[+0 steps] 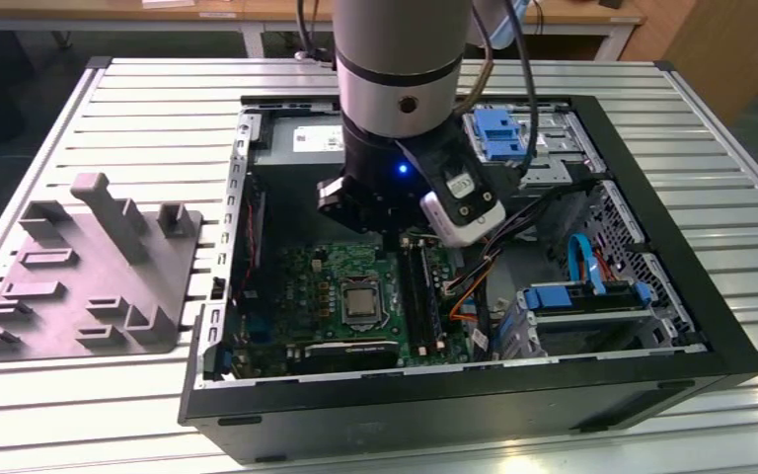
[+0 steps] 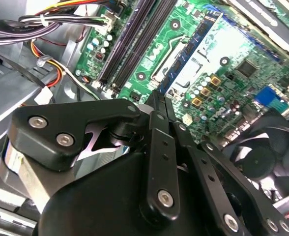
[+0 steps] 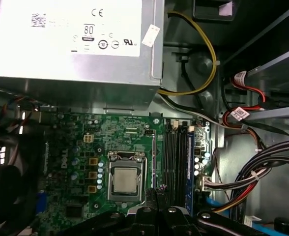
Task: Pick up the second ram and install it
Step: 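Insert the second ram into the second slot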
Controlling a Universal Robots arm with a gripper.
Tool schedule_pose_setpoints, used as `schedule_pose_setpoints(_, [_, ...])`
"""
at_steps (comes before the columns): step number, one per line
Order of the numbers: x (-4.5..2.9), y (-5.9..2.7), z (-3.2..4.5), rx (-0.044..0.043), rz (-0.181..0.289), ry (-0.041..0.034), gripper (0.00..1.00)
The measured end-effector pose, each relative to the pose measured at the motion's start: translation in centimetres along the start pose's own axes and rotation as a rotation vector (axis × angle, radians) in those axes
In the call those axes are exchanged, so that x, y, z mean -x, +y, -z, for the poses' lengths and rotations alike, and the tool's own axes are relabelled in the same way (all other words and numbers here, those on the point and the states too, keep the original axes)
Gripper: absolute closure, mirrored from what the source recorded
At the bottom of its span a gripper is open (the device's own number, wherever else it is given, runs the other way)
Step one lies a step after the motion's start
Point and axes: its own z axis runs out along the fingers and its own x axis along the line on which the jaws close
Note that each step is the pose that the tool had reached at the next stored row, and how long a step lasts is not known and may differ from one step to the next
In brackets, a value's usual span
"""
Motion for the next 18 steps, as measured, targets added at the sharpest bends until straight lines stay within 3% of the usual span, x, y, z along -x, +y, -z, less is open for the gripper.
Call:
schedule_pose_setpoints(7, [0.61, -0.11, -1.13, 0.0058, -0.003, -0.0003, 0.89])
schedule_pose_setpoints(11, [1.31, -0.17, -1.59, 0.0056, -0.004, 0.0, 0.89])
schedule_pose_setpoints(18, [2.51, -0.25, -2.18, 0.0051, -0.005, 0.0064, 0.89])
